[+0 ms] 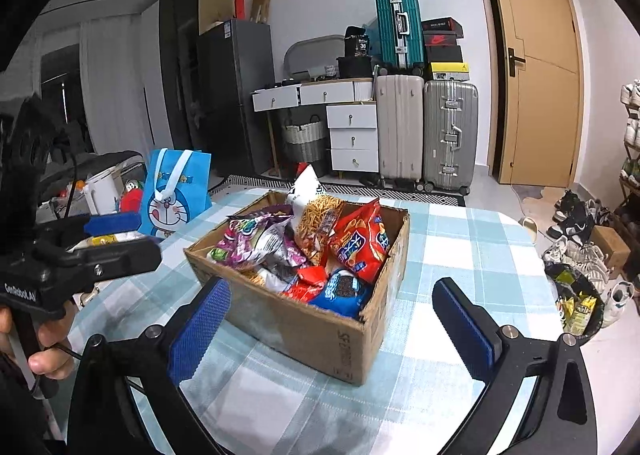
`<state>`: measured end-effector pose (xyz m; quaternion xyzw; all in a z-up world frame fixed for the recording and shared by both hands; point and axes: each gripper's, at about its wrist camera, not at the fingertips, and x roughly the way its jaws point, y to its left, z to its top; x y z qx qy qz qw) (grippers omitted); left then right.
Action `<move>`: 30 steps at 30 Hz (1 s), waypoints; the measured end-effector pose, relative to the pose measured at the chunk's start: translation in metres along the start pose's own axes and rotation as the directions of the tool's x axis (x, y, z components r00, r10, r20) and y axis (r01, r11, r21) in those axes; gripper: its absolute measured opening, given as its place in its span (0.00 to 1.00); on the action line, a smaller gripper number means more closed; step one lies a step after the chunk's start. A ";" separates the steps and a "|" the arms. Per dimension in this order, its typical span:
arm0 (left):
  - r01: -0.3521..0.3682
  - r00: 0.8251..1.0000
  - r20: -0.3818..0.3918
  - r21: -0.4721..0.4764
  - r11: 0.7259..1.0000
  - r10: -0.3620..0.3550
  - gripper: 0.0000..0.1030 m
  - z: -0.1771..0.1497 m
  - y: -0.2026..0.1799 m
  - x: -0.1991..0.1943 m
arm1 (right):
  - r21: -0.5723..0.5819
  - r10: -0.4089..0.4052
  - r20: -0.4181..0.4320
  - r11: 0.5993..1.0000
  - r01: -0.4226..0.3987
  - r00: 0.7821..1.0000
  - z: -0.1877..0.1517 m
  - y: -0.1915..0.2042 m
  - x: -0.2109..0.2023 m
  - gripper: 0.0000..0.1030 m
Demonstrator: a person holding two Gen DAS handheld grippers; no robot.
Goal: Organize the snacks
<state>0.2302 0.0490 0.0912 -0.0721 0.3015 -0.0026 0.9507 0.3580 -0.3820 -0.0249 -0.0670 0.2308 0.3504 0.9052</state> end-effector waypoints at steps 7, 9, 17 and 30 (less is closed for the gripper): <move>-0.010 0.999 -0.031 -0.003 1.000 0.010 0.99 -0.036 0.003 -0.016 | 0.017 -0.010 0.008 1.000 0.010 1.000 -0.014 -0.002 -0.019 1.00; -0.014 0.999 -0.030 0.002 1.000 0.014 0.99 -0.042 0.001 -0.018 | 0.034 -0.012 0.010 0.999 0.012 1.000 -0.020 -0.006 -0.025 1.00; 0.002 0.998 -0.065 -0.003 1.000 -0.002 0.99 -0.060 0.000 -0.009 | 0.035 -0.024 0.036 0.999 0.022 0.999 -0.035 -0.016 -0.029 1.00; -0.023 0.999 -0.043 -0.031 0.999 0.021 0.99 -0.072 0.016 0.026 | 0.026 0.025 0.022 0.999 -0.026 0.999 -0.041 -0.027 0.013 1.00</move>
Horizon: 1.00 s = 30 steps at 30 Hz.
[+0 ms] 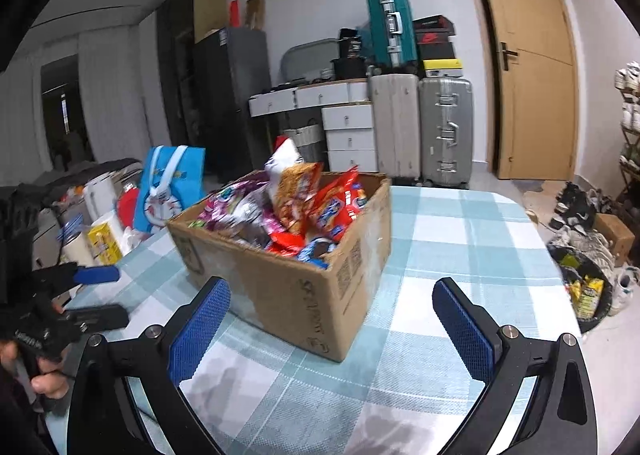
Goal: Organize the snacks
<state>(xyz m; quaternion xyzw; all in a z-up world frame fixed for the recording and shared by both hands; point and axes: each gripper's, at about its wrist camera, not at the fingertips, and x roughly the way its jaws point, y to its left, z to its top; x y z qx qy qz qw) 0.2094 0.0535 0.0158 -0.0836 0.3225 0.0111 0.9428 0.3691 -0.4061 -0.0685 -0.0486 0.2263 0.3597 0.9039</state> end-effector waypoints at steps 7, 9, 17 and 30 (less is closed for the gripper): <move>-0.005 0.997 0.077 0.015 1.000 0.004 0.99 -0.002 0.003 0.005 | 0.016 0.026 -0.028 1.000 -0.025 0.999 -0.012 0.003 0.006 1.00; -0.013 0.996 0.094 0.020 1.000 0.012 0.99 -0.003 0.004 0.006 | 0.011 0.023 -0.032 1.000 -0.022 0.999 -0.015 0.005 0.005 1.00; -0.016 0.991 0.132 0.022 1.000 0.013 0.99 -0.008 0.005 0.009 | -0.008 0.028 -0.014 1.000 -0.028 1.000 -0.022 0.011 -0.006 1.00; -0.017 0.985 0.171 -0.009 1.000 0.018 0.99 -0.012 0.013 0.001 | -0.022 0.002 0.015 1.000 -0.001 1.000 -0.032 0.026 -0.030 1.00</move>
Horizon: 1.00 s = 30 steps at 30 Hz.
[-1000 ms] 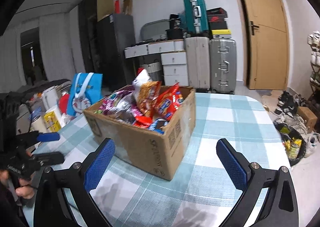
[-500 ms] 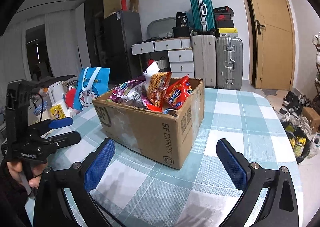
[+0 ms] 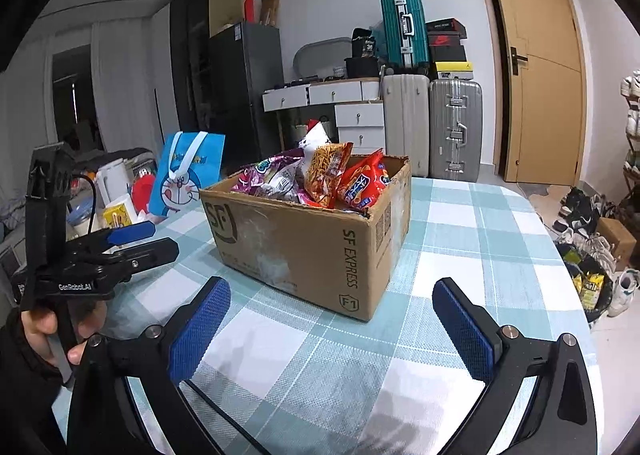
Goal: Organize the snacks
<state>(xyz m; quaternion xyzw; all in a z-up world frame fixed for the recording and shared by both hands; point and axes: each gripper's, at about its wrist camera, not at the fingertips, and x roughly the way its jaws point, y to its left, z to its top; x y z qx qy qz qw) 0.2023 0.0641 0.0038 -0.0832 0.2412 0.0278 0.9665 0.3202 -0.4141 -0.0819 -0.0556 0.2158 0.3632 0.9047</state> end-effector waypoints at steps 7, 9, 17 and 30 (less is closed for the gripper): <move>0.002 1.000 0.008 0.012 1.000 -0.002 0.99 -0.002 -0.002 -0.003 | -0.008 -0.005 -0.001 1.000 0.005 1.000 0.000 0.001 0.000 1.00; 0.000 1.000 0.016 0.017 1.000 0.000 0.99 -0.002 -0.003 -0.006 | -0.006 -0.004 0.006 1.000 0.004 1.000 0.000 0.001 0.000 1.00; -0.006 1.000 0.027 0.022 1.000 0.006 0.99 -0.003 -0.004 -0.008 | -0.008 -0.005 0.013 1.000 0.005 1.000 -0.001 0.000 -0.001 1.00; -0.007 1.000 0.030 0.026 1.000 0.006 0.99 -0.002 -0.004 -0.009 | -0.008 -0.004 0.018 1.000 0.004 1.000 -0.002 0.000 -0.002 1.00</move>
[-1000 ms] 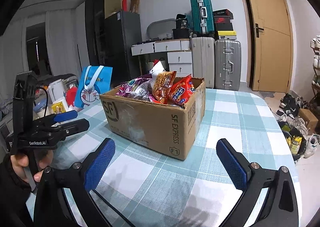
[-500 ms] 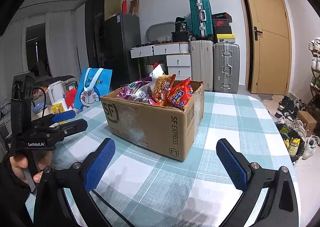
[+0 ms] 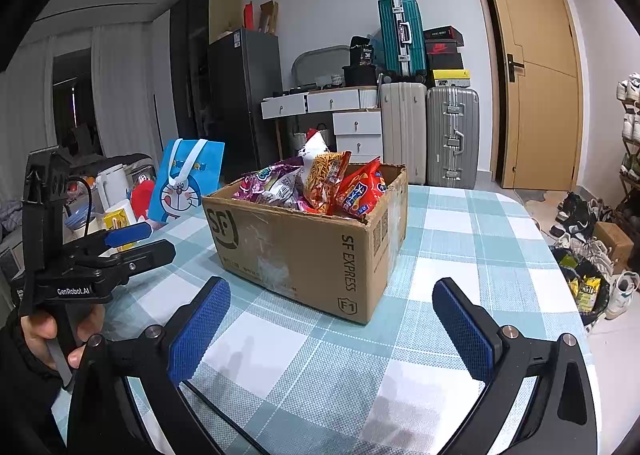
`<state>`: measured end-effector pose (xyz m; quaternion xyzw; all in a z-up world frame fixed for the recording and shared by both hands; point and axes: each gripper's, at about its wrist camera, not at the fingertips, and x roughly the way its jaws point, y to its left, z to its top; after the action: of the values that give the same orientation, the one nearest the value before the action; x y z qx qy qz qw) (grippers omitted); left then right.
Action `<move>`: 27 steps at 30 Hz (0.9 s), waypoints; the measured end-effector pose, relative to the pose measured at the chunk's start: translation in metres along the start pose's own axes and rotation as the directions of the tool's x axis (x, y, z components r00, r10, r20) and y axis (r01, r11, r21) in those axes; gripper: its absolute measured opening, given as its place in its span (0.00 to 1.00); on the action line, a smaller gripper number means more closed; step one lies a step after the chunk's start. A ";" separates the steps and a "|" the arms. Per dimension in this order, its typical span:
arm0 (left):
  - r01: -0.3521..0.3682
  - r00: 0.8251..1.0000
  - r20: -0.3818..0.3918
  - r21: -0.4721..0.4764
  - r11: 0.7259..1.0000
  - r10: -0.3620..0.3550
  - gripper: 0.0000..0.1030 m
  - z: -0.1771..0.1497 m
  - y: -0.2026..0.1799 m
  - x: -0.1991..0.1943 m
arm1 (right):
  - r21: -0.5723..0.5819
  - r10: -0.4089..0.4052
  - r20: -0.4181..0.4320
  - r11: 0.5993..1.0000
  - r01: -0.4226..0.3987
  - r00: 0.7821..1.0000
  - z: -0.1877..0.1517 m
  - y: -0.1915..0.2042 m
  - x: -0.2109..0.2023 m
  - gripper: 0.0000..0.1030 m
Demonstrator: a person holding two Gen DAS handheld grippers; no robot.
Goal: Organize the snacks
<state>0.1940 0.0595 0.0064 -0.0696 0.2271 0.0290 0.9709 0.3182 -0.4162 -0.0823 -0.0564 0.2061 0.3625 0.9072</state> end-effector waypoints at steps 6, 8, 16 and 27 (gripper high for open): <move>-0.001 1.000 0.000 0.000 1.000 0.001 0.99 0.000 0.000 -0.001 | 0.000 0.000 0.000 1.000 0.000 1.000 0.000 0.000 0.000 1.00; -0.001 1.000 -0.001 0.000 1.000 0.001 0.99 0.000 0.000 0.000 | 0.000 0.000 0.000 1.000 0.000 1.000 0.000 0.000 0.000 1.00; -0.003 1.000 -0.002 0.000 1.000 0.003 0.99 0.000 0.000 -0.001 | -0.001 0.000 0.000 1.000 0.000 1.000 0.000 0.000 0.000 1.00; -0.004 1.000 0.001 0.002 1.000 0.004 0.99 0.000 0.000 -0.001 | -0.001 0.000 0.001 1.000 0.000 1.000 -0.001 0.000 -0.001 1.00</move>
<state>0.1929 0.0591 0.0072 -0.0684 0.2267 0.0306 0.9711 0.3173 -0.4171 -0.0822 -0.0566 0.2056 0.3626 0.9072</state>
